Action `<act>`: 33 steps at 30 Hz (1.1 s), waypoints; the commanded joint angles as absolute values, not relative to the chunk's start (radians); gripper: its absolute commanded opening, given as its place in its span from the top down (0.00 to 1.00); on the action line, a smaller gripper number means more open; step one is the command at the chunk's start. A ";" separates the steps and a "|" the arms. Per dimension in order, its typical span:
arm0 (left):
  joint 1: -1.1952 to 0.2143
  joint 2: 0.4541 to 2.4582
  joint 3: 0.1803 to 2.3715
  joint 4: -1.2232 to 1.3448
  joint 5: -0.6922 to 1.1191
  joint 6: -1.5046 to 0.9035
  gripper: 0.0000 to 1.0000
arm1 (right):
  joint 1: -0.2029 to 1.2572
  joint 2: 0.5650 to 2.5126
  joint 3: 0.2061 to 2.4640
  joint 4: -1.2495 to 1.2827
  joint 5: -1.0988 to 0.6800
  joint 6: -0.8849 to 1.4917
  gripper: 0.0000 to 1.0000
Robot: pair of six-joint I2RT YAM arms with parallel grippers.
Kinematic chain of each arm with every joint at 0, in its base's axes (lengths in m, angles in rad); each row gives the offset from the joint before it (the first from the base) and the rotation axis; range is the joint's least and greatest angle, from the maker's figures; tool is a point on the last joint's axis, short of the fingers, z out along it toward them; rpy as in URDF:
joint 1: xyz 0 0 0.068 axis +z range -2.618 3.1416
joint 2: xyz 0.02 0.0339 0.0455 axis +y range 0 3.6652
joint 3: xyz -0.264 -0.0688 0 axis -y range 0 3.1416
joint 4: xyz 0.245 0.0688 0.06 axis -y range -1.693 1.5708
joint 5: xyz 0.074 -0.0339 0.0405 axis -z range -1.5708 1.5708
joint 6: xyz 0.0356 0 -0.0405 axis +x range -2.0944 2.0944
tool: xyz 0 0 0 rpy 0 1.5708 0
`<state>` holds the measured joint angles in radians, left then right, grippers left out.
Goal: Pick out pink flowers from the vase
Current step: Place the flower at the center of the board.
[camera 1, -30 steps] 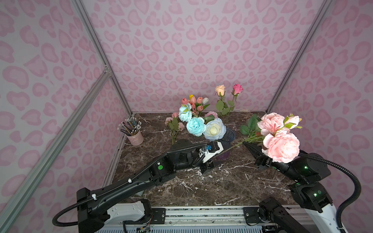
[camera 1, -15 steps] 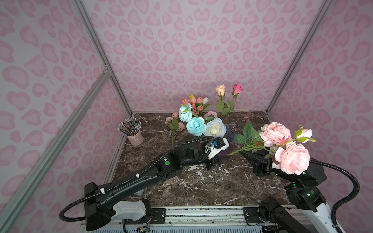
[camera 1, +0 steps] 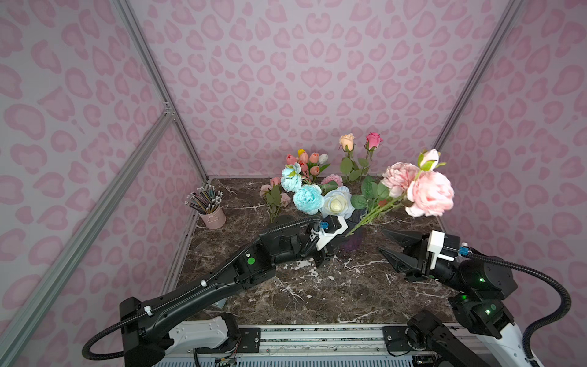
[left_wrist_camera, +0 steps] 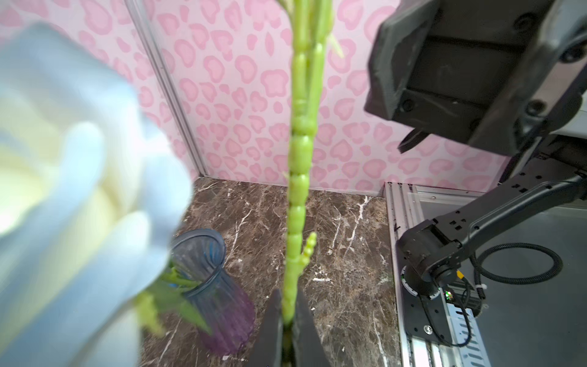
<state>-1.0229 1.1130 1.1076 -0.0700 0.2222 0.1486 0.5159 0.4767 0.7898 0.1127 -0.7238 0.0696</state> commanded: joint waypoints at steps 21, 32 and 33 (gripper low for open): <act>-0.773 0.764 1.136 -0.390 -0.301 0.005 0.98 | 0.517 0.511 0.764 0.170 -0.713 0.065 0.53; -0.388 1.051 1.128 -0.375 -0.085 -0.280 0.98 | 0.538 0.499 0.680 0.333 -0.549 0.204 0.54; -0.360 1.091 1.115 -0.369 -0.060 -0.289 0.98 | 0.542 0.496 0.684 0.318 -0.523 0.199 0.53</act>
<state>-0.4099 1.0283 1.1385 -0.3943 -0.1593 -0.1944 0.5335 0.5003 0.6823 0.2745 -0.6136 0.1726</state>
